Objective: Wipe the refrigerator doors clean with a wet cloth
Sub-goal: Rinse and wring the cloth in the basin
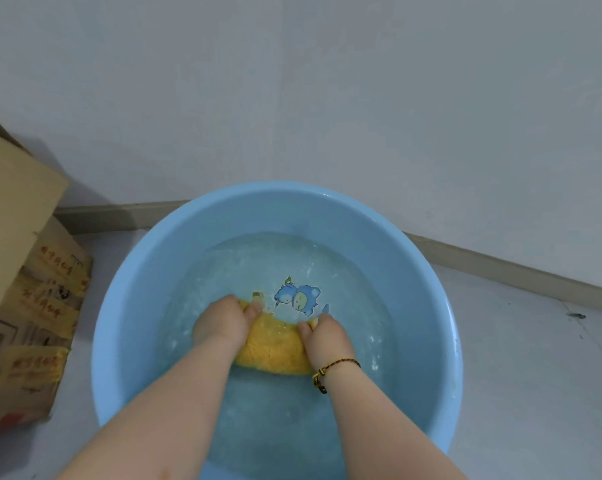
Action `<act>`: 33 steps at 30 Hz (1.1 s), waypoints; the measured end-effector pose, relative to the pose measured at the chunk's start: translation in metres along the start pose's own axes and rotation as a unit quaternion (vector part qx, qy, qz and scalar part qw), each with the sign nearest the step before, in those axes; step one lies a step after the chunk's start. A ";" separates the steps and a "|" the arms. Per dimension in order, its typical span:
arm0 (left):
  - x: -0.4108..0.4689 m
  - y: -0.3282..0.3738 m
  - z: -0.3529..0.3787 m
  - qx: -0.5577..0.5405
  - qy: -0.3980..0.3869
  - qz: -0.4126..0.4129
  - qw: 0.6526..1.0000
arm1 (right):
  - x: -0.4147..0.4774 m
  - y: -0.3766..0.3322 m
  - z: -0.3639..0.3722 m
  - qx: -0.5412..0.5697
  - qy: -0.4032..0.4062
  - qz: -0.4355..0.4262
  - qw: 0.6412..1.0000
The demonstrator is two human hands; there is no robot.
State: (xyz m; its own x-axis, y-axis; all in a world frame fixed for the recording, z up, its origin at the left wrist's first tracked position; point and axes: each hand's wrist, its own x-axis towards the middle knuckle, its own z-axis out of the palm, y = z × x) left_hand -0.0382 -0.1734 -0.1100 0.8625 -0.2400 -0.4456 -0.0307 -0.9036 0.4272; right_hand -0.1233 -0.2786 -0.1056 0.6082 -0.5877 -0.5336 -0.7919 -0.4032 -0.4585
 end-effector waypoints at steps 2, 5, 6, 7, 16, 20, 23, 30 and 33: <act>-0.002 0.003 0.004 -0.061 -0.006 -0.024 0.998 | -0.002 -0.002 0.000 0.012 -0.006 0.009 1.000; -0.008 0.015 0.002 -0.251 -0.014 -0.074 0.965 | -0.011 -0.013 -0.008 0.113 0.007 -0.006 0.994; -0.011 0.020 -0.002 -0.286 -0.010 -0.080 0.955 | -0.016 -0.018 -0.012 0.150 0.030 -0.016 0.988; -0.013 0.025 -0.006 -0.304 -0.001 -0.077 0.950 | -0.021 -0.024 -0.015 0.177 0.057 -0.030 0.982; -0.051 0.054 -0.030 -0.356 0.066 0.054 0.931 | -0.037 -0.062 -0.032 0.185 0.161 -0.055 0.968; -0.046 0.054 -0.040 -0.368 0.066 0.048 0.926 | -0.057 -0.061 -0.020 0.186 0.167 -0.085 0.964; -0.048 0.054 -0.044 -0.414 0.035 0.037 0.909 | -0.059 -0.056 -0.016 0.188 0.184 -0.116 0.958; -0.055 0.059 -0.077 -0.547 -0.019 0.015 0.837 | -0.035 -0.033 -0.063 0.382 0.014 -0.083 0.920; -0.059 0.060 -0.089 -0.567 -0.048 0.027 0.822 | -0.051 -0.016 -0.073 0.265 -0.055 -0.256 0.928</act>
State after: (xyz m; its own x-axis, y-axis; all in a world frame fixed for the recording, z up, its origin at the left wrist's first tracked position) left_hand -0.0461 -0.1816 0.0124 0.8301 -0.3438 -0.4390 0.4698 0.0072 0.8827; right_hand -0.1456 -0.2938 -0.0193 0.9220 -0.3281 -0.2055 -0.2778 -0.1909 -0.9415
